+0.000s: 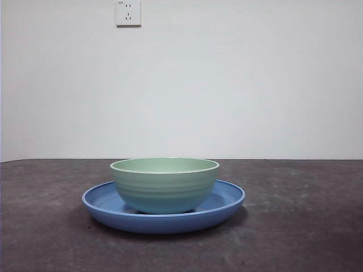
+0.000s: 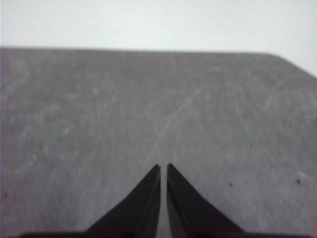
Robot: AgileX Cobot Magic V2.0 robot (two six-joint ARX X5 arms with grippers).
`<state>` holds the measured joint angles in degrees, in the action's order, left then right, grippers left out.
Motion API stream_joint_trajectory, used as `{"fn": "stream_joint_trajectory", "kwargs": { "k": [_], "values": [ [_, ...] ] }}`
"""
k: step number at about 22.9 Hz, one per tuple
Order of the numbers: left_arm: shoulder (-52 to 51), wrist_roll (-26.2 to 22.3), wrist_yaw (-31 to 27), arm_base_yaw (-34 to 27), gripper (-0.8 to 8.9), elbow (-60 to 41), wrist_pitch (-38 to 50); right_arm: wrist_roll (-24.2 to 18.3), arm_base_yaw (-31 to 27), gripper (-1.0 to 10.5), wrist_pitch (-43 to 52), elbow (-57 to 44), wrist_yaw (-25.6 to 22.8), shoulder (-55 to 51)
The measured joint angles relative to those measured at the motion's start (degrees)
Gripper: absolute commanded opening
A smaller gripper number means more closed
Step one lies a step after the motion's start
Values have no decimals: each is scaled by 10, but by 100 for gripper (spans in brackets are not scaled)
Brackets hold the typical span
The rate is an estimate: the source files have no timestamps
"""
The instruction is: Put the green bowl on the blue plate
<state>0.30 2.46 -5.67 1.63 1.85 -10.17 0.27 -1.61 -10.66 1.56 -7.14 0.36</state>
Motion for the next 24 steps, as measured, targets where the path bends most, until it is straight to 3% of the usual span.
{"fn": "stream_joint_trajectory", "kwargs": {
  "k": [6,11,15,24],
  "values": [
    [0,0,0,0,60,0,0,-16,0,18,-2,0,14,0],
    [0,0,0,0,60,0,0,-40,0,18,-3,-1,54,0],
    [0,0,0,0,60,0,0,-59,0,18,1,-2,57,0],
    [0,0,0,0,60,0,0,-59,1,18,8,-4,57,0]
  ]
}}
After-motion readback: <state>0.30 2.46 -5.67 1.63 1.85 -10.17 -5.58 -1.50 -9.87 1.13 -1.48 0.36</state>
